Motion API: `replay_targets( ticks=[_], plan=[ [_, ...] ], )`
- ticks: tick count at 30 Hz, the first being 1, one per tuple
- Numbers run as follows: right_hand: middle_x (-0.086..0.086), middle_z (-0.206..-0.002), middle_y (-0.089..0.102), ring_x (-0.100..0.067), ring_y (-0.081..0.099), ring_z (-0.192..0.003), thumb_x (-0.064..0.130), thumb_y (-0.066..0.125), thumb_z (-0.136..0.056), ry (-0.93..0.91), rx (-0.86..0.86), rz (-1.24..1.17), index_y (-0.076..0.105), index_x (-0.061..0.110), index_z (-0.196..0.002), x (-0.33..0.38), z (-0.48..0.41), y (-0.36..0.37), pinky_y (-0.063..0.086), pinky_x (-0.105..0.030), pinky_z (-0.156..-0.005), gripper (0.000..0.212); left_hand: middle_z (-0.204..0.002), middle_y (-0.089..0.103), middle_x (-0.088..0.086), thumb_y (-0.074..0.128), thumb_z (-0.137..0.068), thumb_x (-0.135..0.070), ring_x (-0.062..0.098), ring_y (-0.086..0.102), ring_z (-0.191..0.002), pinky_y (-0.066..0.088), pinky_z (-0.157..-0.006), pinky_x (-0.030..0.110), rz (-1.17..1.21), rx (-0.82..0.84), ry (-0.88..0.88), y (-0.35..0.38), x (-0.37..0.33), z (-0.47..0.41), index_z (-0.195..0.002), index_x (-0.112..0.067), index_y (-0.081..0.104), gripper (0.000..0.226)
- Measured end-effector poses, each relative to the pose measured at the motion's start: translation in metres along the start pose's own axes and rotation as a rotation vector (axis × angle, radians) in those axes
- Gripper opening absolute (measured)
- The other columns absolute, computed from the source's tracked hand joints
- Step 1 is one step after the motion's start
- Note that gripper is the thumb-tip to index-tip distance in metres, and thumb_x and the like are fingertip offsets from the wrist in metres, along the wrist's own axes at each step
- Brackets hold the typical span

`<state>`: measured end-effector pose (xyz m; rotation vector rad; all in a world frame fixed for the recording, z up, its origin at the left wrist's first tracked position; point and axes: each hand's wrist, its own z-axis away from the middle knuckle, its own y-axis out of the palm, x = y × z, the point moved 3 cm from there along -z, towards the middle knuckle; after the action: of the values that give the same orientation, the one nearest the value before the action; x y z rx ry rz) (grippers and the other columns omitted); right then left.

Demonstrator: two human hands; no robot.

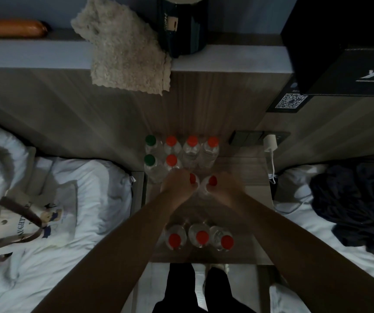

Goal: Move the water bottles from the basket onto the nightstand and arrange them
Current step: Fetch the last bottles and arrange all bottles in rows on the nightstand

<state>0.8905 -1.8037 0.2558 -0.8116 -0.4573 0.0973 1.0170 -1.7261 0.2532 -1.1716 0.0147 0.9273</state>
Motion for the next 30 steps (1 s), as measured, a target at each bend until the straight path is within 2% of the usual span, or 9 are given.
replay_targets(
  ticks=[6,9,13,17,19,22,24,27,30],
  plan=[
    [-0.008,-0.073,0.068,-0.025,0.067,-0.073,0.038,0.047,-0.072,-0.014,-0.005,-0.082,0.060,0.018,-0.064,-0.001,-0.016,0.007,0.058,-0.046,-0.071,0.025,-0.065,0.058,-0.001,0.059,-0.083,-0.029,0.014,0.058,-0.063,0.037,-0.050,0.024,0.025,-0.022,-0.018,0.007,0.004,-0.014,-0.067,-0.018,0.055,0.020],
    [-0.001,-0.083,0.069,-0.019,0.065,-0.081,0.036,0.057,-0.082,-0.035,-0.033,-0.072,0.066,0.021,-0.087,-0.003,-0.011,0.003,0.055,-0.036,-0.073,0.018,-0.070,0.060,-0.003,0.058,-0.083,-0.029,0.015,0.060,-0.069,0.040,-0.056,0.025,0.075,-0.029,0.027,0.008,0.007,-0.015,-0.075,-0.019,0.058,0.014],
    [-0.001,-0.098,0.069,-0.019,0.064,-0.093,0.040,0.069,-0.082,-0.045,-0.075,-0.202,0.062,0.020,-0.110,-0.021,-0.007,0.006,0.050,-0.031,-0.079,0.036,-0.086,0.060,-0.009,0.065,-0.083,-0.034,0.012,0.059,-0.082,0.047,-0.072,0.029,0.236,-0.079,0.052,0.020,0.023,-0.012,-0.105,-0.023,0.058,0.026],
    [0.003,-0.101,0.064,-0.013,0.059,-0.096,0.031,0.076,-0.079,-0.035,-0.018,-0.348,0.054,0.016,-0.123,-0.038,-0.012,0.027,0.044,-0.026,-0.082,0.051,-0.072,0.058,-0.012,0.062,-0.082,-0.048,0.007,0.061,-0.070,0.051,-0.064,0.025,0.302,-0.121,0.048,0.044,0.050,-0.011,-0.094,-0.027,0.054,0.025],
    [0.001,-0.109,0.065,-0.014,0.060,-0.103,0.022,0.080,-0.075,-0.012,0.009,-0.400,0.053,0.017,-0.126,-0.047,-0.020,0.042,0.046,-0.024,-0.083,0.058,-0.072,0.058,-0.013,0.063,-0.082,-0.048,0.006,0.061,-0.072,0.048,-0.063,0.021,0.284,-0.029,0.032,0.059,0.066,-0.013,-0.084,-0.030,0.054,0.020],
    [-0.001,-0.108,0.061,-0.014,0.059,-0.101,0.005,0.078,-0.075,0.058,0.077,-0.585,0.051,0.011,-0.127,-0.055,-0.033,0.067,0.045,-0.008,-0.064,0.059,-0.095,0.060,-0.010,0.064,-0.085,-0.039,0.012,0.061,-0.095,0.041,-0.073,0.018,0.199,0.234,-0.002,0.078,0.082,-0.023,-0.107,-0.024,0.058,0.027],
    [-0.004,-0.107,0.063,-0.015,0.062,-0.096,0.001,0.077,-0.074,0.098,0.091,-0.679,0.051,0.010,-0.126,-0.059,-0.046,0.083,0.050,-0.011,-0.058,0.058,-0.091,0.060,-0.006,0.062,-0.087,-0.037,0.010,0.059,-0.082,0.041,-0.068,0.018,0.165,0.343,-0.088,0.084,0.087,-0.034,-0.106,-0.022,0.056,0.025],
    [0.001,-0.088,0.064,-0.014,0.065,-0.076,0.007,0.077,-0.074,0.164,0.115,-0.723,0.056,0.024,-0.103,-0.065,-0.068,0.108,0.054,-0.024,-0.055,0.039,-0.068,0.058,-0.004,0.062,-0.086,-0.041,0.010,0.058,-0.056,0.042,-0.046,0.018,0.223,0.434,-0.216,0.097,0.091,-0.048,-0.090,-0.020,0.054,0.023],
    [0.001,-0.077,0.061,-0.011,0.061,-0.060,0.021,0.081,-0.065,0.256,0.145,-0.759,0.056,0.023,-0.099,-0.073,-0.082,0.132,0.053,-0.027,-0.050,0.043,-0.066,0.063,0.001,0.057,-0.088,-0.047,0.015,0.060,-0.054,0.046,-0.048,0.022,0.252,0.505,-0.282,0.110,0.089,-0.055,-0.091,-0.015,0.059,0.032]
  ],
)
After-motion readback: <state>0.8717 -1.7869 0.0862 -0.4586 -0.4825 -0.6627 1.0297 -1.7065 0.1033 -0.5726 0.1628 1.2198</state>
